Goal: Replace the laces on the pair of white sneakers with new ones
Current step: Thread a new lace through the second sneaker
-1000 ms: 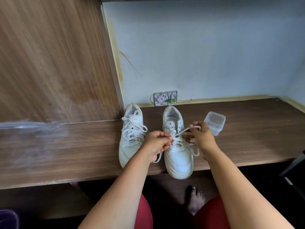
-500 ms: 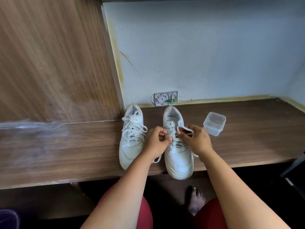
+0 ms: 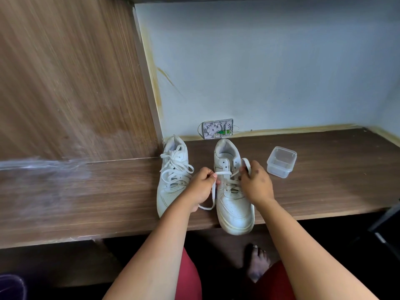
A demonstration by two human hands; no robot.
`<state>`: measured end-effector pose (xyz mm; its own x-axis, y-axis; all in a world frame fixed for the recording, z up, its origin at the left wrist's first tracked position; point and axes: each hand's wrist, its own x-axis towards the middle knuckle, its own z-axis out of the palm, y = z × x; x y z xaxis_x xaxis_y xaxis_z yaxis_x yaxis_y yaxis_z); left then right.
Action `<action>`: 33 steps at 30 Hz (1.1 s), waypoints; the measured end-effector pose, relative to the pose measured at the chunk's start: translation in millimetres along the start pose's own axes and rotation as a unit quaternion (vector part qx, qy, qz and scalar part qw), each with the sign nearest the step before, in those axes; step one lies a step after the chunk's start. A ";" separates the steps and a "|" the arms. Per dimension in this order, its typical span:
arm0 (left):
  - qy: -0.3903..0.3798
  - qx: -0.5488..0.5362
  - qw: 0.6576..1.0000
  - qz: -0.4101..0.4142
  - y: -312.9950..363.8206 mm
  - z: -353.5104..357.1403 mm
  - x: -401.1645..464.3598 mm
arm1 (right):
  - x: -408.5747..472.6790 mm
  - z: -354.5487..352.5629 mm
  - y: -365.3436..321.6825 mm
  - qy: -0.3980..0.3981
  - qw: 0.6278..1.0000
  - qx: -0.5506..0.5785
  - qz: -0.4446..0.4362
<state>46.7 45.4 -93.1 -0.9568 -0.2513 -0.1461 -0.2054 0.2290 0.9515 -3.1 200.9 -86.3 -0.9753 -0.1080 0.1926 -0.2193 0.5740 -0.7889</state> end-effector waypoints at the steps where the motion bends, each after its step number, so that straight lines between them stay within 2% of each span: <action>1: 0.000 -0.003 1.000 0.000 0.8 -0.7 -0.4 | 0.5 -0.1 0.7 -0.001 1.000 0.000 0.010; 9: -0.004 -0.043 0.999 0.001 6.9 -3.1 -4.6 | 2.4 0.9 2.2 0.027 1.000 0.006 0.010; 12: -0.011 -0.042 0.999 -0.004 8.8 -5.0 -6.1 | 5.4 1.2 5.2 0.022 0.998 0.044 0.036; 15: -0.010 -0.041 0.999 -0.018 12.6 -8.3 -6.2 | 10.2 -6.1 11.3 -0.016 0.991 0.118 0.068; 18: 0.006 -0.060 0.998 -0.027 16.1 -10.3 -6.7 | 8.5 -35.8 3.7 -0.128 0.957 0.255 0.056; 20: 0.032 -0.027 0.999 -0.016 21.9 -11.3 -8.1 | 2.6 -59.9 -4.5 -0.232 0.896 0.377 0.042; 22: 0.066 0.032 0.997 0.015 30.2 -16.1 -10.1 | -1.1 -78.1 -8.7 -0.244 0.858 0.449 0.057; 24: 0.098 0.110 0.988 0.042 37.5 -28.9 -11.5 | -0.6 -86.8 -6.0 -0.199 0.858 0.467 0.074; 25: 0.109 0.163 0.980 0.043 40.7 -38.0 -12.2 | 2.2 -87.9 -1.2 -0.164 0.883 0.433 0.075; 26: 0.108 0.231 0.966 0.033 44.6 -47.6 -14.5 | 4.3 -86.7 2.2 -0.128 0.925 0.352 0.061; 27: 0.095 0.305 0.948 0.015 48.4 -56.1 -16.9 | 8.3 -80.7 7.6 -0.088 0.970 0.225 0.036; 28: 0.076 0.368 0.927 -0.005 51.0 -60.6 -17.6 | 11.4 -71.9 9.8 -0.052 0.993 0.110 0.002; 29: 0.061 0.410 0.910 -0.014 53.5 -61.0 -16.4 | 14.2 -61.0 11.6 -0.037 0.998 0.043 -0.039; 30: 0.054 0.421 0.906 0.002 55.4 -55.6 -12.0 | 15.5 -49.4 11.6 -0.046 0.995 0.026 -0.080; 33: 0.043 0.366 0.919 0.141 59.7 -16.2 3.0 | 21.8 -19.4 9.9 -0.071 0.982 -0.030 -0.172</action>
<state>34.8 43.1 -32.3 -0.9801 -0.1506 0.1295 -0.0650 0.8594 0.5072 -26.1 220.0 -78.5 -0.8387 -0.4132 0.3548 -0.5384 0.5305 -0.6547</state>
